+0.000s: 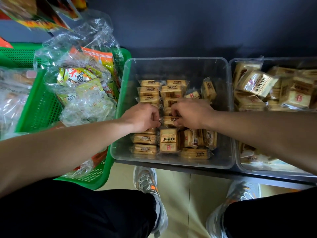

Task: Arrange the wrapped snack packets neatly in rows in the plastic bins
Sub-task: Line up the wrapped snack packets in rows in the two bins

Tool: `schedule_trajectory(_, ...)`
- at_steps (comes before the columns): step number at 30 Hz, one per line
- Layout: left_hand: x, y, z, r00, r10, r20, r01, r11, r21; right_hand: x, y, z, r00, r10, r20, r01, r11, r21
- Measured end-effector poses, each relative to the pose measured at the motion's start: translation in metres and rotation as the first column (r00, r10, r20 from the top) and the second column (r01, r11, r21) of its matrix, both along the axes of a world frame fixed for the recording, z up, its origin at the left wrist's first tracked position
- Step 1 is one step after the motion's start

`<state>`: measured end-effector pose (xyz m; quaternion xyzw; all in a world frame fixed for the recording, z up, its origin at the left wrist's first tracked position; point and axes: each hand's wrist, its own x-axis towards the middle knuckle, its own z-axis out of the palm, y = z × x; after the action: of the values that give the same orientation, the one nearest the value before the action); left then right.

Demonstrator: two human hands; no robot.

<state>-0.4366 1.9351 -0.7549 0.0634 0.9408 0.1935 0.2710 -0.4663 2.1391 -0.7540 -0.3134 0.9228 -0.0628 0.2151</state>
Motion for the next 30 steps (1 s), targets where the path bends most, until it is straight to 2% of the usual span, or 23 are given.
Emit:
schedule_trajectory(3, -0.001, 0.002, 0.003, 0.999, -0.028, 0.015, 0.028, 0.999, 0.017, 0.001, 0.002, 0.001, 0.998, -0.004, -0.062, 0.007, 0.999, 0.036)
schedule_trajectory(6, 0.002, 0.004, 0.002, 0.996, -0.085, 0.028, 0.086, 0.996, -0.007, 0.002, 0.001, 0.004, 0.999, -0.014, -0.047, 0.016, 0.999, 0.044)
schedule_trajectory(10, 0.008, 0.01, 0.005, 0.98, -0.162, 0.117, 0.165, 0.986, -0.012, -0.007, 0.007, 0.015, 0.998, -0.046, 0.037, 0.047, 0.999, -0.013)
schedule_trajectory(13, 0.006, 0.013, 0.012, 0.978, -0.131, 0.163, 0.129, 0.991, 0.023, -0.01, 0.011, 0.023, 0.993, -0.052, 0.105, 0.063, 0.992, -0.107)
schedule_trajectory(19, 0.005, 0.018, 0.026, 0.969, -0.131, 0.211, 0.122, 0.991, 0.053, -0.004, 0.004, 0.035, 0.928, 0.024, 0.372, 0.059, 0.976, -0.21)
schedule_trajectory(23, 0.0, 0.017, 0.04, 0.978, -0.107, 0.18, 0.087, 0.989, 0.116, 0.001, 0.001, 0.032, 0.855, 0.052, 0.516, 0.066, 0.976, -0.208)
schedule_trajectory(26, -0.006, 0.013, 0.049, 0.998, 0.034, 0.062, -0.05, 0.96, 0.276, -0.004, 0.004, 0.036, 0.881, 0.019, 0.473, 0.106, 0.966, -0.236)
schedule_trajectory(28, -0.009, 0.008, 0.049, 0.987, 0.16, 0.018, -0.155, 0.918, 0.366, -0.017, 0.012, 0.043, 0.906, -0.029, 0.423, 0.118, 0.975, -0.186)
schedule_trajectory(30, -0.011, 0.005, 0.042, 0.989, 0.142, -0.032, -0.129, 0.955, 0.266, -0.03, 0.025, 0.05, 0.916, -0.099, 0.388, 0.176, 0.97, -0.168)
